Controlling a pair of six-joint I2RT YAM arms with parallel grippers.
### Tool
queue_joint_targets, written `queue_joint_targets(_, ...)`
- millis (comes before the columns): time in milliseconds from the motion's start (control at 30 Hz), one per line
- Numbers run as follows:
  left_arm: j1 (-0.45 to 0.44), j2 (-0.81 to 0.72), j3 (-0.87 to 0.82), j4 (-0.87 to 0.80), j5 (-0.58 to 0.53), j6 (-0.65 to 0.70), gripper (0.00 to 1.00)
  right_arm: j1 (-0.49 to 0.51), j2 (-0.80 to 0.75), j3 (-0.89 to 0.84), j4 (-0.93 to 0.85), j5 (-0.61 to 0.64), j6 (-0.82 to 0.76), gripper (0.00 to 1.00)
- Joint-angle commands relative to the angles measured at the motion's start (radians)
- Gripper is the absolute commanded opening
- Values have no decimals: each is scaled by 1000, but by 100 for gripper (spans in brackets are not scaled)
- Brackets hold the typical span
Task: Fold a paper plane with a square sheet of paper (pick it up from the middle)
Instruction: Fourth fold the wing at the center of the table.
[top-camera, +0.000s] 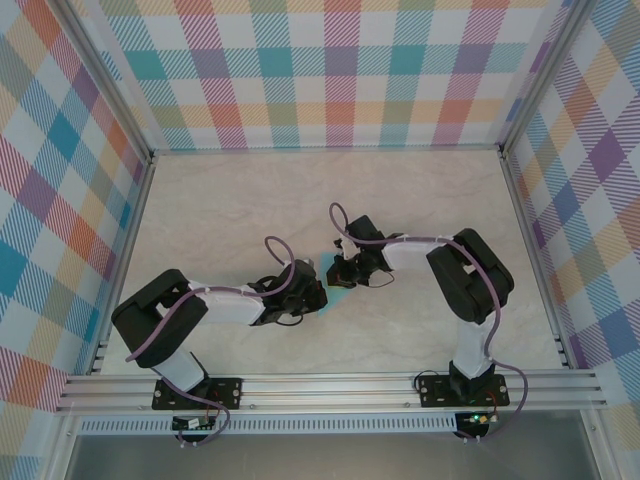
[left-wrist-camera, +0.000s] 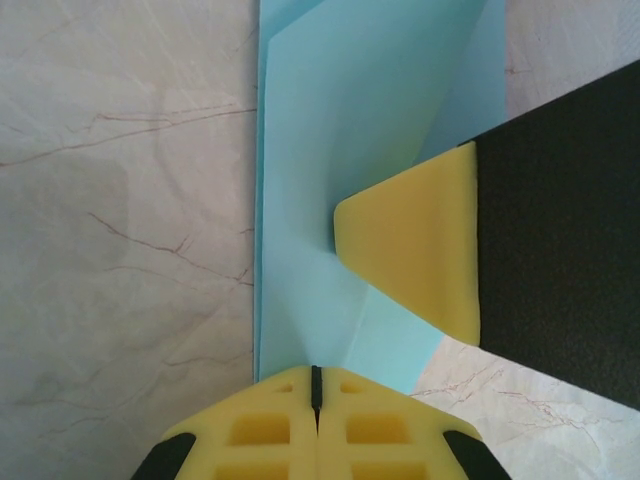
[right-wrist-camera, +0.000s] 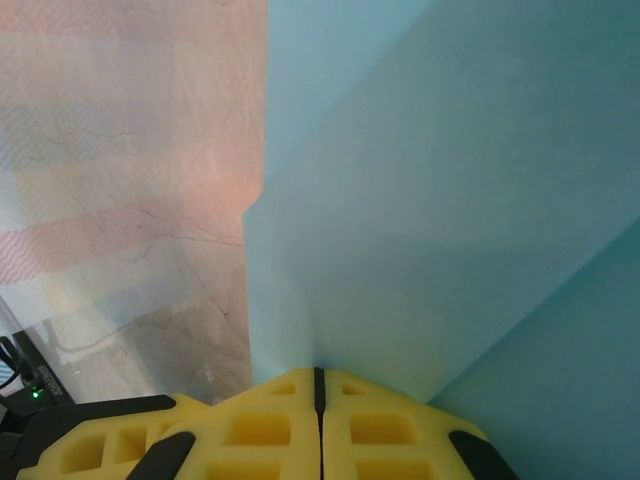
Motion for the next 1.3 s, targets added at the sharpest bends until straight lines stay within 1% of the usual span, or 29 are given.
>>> queue_joint_targets(0,-9,57,-14,-124,34,27,0,-43,61,18,14,75,-52,6)
queue_joint_targets(433,-9,89,-18,-125,76,49,0,-160,127,113,26,38,-77,7)
queue_joint_targets(667,-9,91,-17,-127,81,51,0,-194,165,186,-18,65,-101,7)
queue_joint_targets(1000,-10,84,-10,-130,90,53,0,-269,238,301,-63,82,-103,7)
queue_joint_targets(1167,-9,79,-7,-130,90,52,0,-288,232,367,-110,109,-119,7)
queue_joint_targets(1267,-9,69,1,-135,87,55,0,-290,178,360,-115,127,-131,8)
